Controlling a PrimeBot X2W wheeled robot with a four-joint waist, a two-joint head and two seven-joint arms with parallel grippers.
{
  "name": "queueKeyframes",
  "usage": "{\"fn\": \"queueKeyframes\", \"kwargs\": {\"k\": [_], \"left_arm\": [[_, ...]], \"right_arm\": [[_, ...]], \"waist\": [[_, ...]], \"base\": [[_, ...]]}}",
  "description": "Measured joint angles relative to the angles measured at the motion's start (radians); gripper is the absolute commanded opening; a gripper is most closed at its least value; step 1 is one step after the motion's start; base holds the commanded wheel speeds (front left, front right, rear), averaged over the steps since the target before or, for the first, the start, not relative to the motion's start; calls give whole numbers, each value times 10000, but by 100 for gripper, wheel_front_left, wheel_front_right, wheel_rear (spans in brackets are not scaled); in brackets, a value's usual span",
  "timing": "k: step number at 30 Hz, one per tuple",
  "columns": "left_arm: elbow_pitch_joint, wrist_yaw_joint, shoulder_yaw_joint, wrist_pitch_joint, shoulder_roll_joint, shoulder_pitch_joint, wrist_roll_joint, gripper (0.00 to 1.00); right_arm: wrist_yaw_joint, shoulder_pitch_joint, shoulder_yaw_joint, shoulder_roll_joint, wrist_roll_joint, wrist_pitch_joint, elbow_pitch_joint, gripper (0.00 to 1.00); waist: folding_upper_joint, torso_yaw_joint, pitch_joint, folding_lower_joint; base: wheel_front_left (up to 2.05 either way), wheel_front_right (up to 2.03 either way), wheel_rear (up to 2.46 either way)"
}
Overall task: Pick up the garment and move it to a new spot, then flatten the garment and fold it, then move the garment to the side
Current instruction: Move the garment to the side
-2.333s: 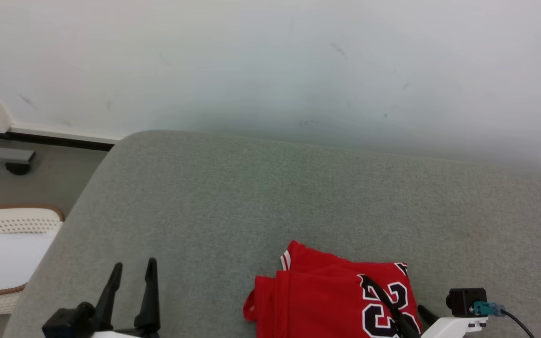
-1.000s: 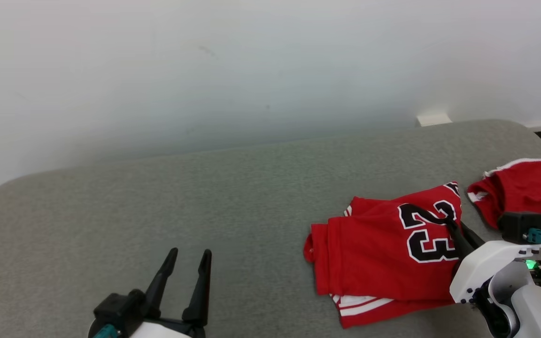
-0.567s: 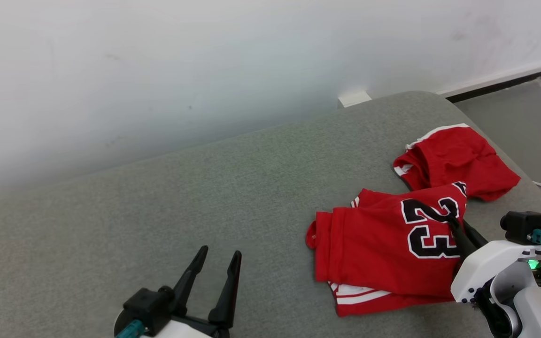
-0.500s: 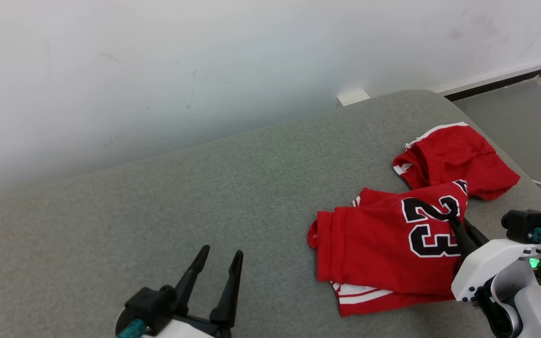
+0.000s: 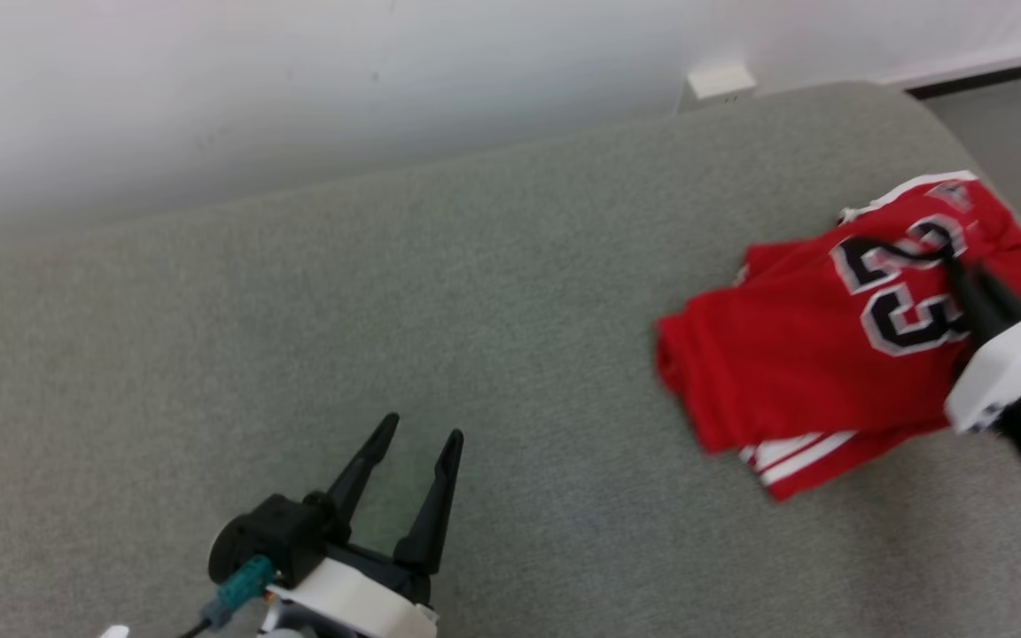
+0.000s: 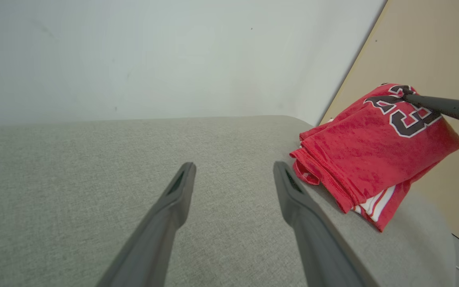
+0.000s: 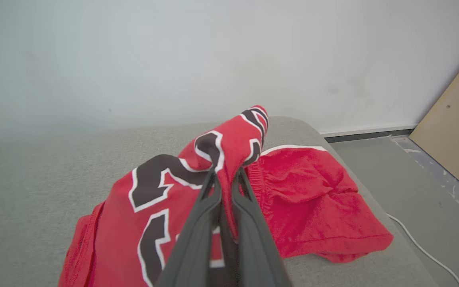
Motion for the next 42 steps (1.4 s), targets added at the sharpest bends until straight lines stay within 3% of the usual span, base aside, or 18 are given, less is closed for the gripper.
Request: {"fn": "queueKeyframes", "kwargs": {"k": [7,18,20,22,23,24,25,33,37,42], "left_arm": [[-61,0,-40,0,426,-544,-2,100],[-376,-2,-50,-15,725,-1190,-2,100],[-412,-4,-84,-19,725,-1261,-2,100],[-414,-4,-96,-21,727,-1335,-2,100],[-410,-4,-86,-21,723,-1354,-2,100],[-397,-4,-86,-21,717,-1369,-2,100],[-378,-4,-77,-19,711,-1371,-4,100],[-52,6,138,-2,460,-1122,-82,100],[12,0,454,0,249,-831,-153,100],[46,52,1172,0,40,-286,-155,100]], "right_arm": [[0,-1372,-1074,-1712,52,128,88,0],[0,-1992,-1586,-2424,-782,527,1887,0],[0,-2104,-1745,-2569,-1139,336,2424,18],[0,-2176,-2059,-2731,-1662,79,3037,22],[0,-2249,-2314,-2771,-1914,-113,3371,49],[0,-2336,-2575,-2824,-2270,-301,3678,89],[0,-2444,-2880,-2855,-2615,-418,4002,100],[0,-2861,-4485,-2548,-5321,-1582,4963,100],[0,-2886,-4380,-2033,-6021,-2057,4644,100],[0,-2781,-3480,-1457,-5835,-2458,3931,100]], "waist": [[0,465,1293,1],[0,1218,2788,1],[0,1332,2915,1],[0,1434,2990,1],[0,1477,3009,1],[0,1514,3009,1],[0,1543,2981,1],[-1,1669,2204,0],[-1,1714,1480,1],[-1,1776,369,-1]], "base": [[0,0,0],[0,0,0],[0,0,0],[0,0,0],[0,0,0],[0,0,0],[0,0,0],[0,0,0],[0,0,0],[0,0,0]]}}
